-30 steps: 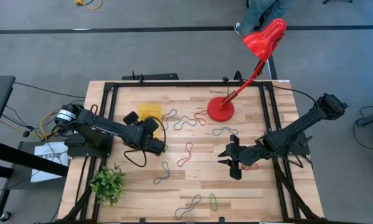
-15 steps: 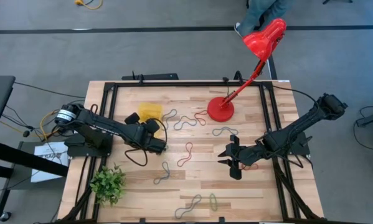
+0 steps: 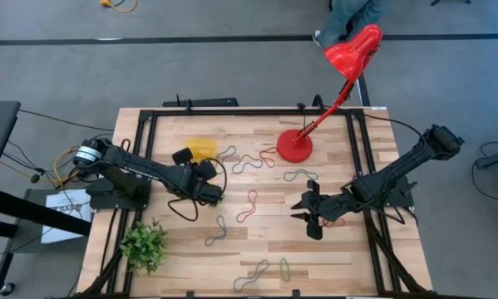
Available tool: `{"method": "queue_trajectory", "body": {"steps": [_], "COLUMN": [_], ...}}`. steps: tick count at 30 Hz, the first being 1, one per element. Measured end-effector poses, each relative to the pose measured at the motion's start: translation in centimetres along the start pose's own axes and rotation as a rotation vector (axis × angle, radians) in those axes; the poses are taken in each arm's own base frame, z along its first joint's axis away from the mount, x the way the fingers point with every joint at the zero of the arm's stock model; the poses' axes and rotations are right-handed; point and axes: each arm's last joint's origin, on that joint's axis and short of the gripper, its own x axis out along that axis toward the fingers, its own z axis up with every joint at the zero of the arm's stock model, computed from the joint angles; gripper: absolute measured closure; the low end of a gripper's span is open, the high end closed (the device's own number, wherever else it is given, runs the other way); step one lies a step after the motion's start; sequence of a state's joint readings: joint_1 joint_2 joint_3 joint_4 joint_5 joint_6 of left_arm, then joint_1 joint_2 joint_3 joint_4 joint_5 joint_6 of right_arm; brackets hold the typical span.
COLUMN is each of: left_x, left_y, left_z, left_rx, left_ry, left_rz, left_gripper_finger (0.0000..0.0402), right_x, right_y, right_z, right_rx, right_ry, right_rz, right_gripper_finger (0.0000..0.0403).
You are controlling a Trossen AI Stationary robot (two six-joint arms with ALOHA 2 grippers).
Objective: Pick and place items into bin
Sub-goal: Put the red rubber band into the yellow bin
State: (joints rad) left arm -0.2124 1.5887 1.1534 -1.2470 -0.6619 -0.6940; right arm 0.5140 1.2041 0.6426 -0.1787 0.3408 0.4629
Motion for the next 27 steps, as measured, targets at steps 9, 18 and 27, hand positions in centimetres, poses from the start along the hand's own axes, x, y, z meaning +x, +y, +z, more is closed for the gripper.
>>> {"method": "queue_trajectory", "body": {"steps": [9, 18, 27], "left_x": [0.0, -1.0, -4.2], "left_y": [-0.3, -1.7, -5.6], "left_z": [0.0, 1.7, 4.2], "left_rx": [0.013, -0.073, -0.077], "left_ry": [0.040, -0.111, -0.390], "left_rz": [-0.075, -0.210, -0.667], "left_gripper_finger": [0.0345, 0.0289, 0.0287], "right_x": [0.0, 0.0, 0.3], "right_y": [0.0, -0.1, -1.0], "right_z": [0.0, 0.0, 0.5], "right_rx": [0.000, 0.002, 0.032], "right_ry": [0.000, 0.000, -0.007], "right_rz": [0.000, -0.003, -0.038], "right_gripper_finger": [0.0295, 0.0295, 0.0295]}}
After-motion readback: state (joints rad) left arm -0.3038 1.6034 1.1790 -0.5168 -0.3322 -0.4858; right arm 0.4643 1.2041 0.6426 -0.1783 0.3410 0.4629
